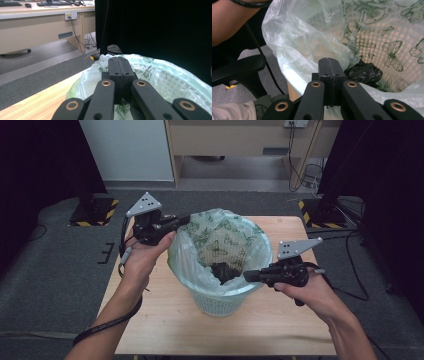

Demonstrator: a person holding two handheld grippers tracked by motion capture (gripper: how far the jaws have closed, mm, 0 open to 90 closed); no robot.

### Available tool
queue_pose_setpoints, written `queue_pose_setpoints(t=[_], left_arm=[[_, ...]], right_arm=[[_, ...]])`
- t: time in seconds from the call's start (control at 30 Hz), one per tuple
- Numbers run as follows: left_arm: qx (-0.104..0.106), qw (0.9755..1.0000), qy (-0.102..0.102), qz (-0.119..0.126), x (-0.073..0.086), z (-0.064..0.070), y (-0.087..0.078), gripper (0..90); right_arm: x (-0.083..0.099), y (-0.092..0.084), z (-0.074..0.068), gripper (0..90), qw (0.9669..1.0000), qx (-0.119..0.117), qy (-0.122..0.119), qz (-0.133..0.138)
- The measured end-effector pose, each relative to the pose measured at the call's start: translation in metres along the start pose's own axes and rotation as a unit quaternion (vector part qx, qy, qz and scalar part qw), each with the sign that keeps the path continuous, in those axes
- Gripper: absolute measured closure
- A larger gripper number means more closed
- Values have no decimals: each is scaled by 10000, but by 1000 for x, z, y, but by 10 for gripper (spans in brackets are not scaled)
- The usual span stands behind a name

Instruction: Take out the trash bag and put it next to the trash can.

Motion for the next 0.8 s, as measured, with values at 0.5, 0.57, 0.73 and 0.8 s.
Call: queue_pose_setpoints(t=[0.5, 0.57, 0.73, 0.8], left_arm=[[45, 10000, 47, 17, 2, 9, 1, 900], [58, 10000, 58, 30, 1, 11, 1, 900], [98, 9999, 38, 61, -1, 14, -1, 900], [126, 9999, 18, 72, -2, 15, -1, 900]], right_arm=[[-18, -13, 8, 900, 9918, -16, 1055, 718], [-21, -14, 11, 900, 9872, -129, 1324, 884], [-27, -17, 9, 900, 9814, -287, 1492, 1174], [-31, -20, 8, 900, 9804, -291, 1492, 1254]])
Point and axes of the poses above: each handheld gripper's, and its own axes: y roughly forward along the jaws, x roughly out of its underside, z roughly to its right, the point moved 6 cm from there along y, roughly forward along the jaws, and after that the axes turned 8 degrees about -x, right-handed, at the moved point
